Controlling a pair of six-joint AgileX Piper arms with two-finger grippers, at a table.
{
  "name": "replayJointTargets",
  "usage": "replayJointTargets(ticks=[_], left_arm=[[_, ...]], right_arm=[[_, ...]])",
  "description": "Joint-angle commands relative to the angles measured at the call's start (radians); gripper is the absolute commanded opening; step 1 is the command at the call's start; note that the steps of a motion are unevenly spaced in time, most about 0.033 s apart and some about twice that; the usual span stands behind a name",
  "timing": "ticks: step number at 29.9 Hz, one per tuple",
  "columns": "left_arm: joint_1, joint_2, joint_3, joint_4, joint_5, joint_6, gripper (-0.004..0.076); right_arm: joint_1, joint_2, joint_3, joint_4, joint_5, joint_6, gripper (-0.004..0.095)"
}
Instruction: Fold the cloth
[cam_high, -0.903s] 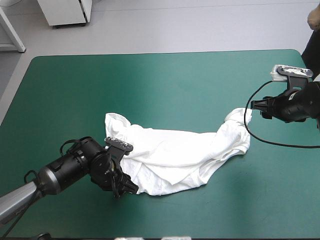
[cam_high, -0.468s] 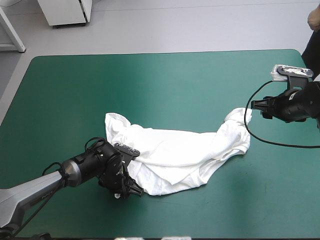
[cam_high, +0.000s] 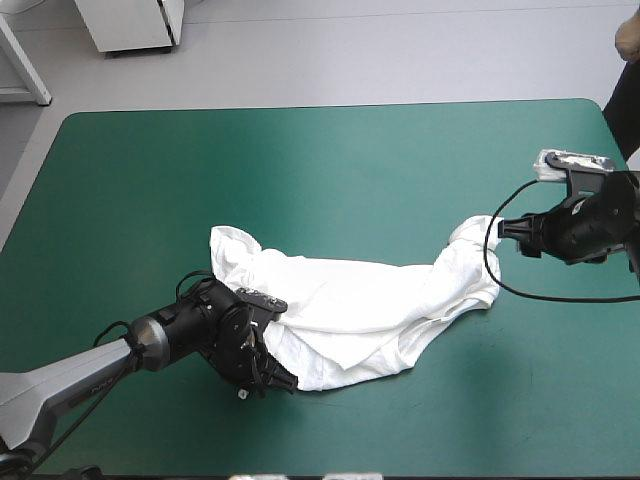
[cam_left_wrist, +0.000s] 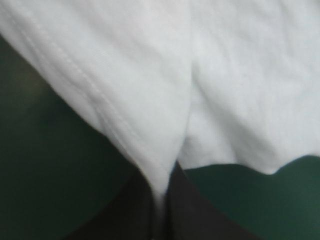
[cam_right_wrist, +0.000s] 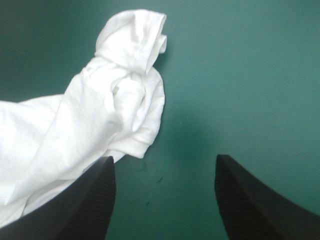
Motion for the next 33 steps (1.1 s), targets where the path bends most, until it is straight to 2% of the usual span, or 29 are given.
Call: replayJointTargets(ticks=[1,9,12,23,30,33], left_arm=[[0.001,0.019,0.009,0.054,-0.069,-0.015,-0.0008],[0.001,0.017,0.009,0.054,-0.069,-0.015,-0.0008],[0.001,0.017,0.009,0.054,-0.069,-0.013,-0.0008],[0.001,0.017,0.009,0.054,-0.069,-0.011,-0.0008],[0.001,0.017,0.009,0.054,-0.063,-0.011,-0.0008],[0.001,0.017,0.009,0.054,-0.061,-0.011,-0.0008]], right_arm=[[0.000,-0.026,0.027,0.047,0.008,-0.034,0.0554],[0.076,0.027,0.143,0.028,-0.042,-0.034,0.0554],[0.110,0.082,0.155,0.012,-0.072,0.017,0.0554],[0.110,0.257,0.155,-0.021,-0.219,0.048,0.0553],[0.110,0.378,0.169,0.007,-0.230,0.048,0.0550],[0.110,0.405,0.198,0.037,-0.232,0.048,0.0483]])
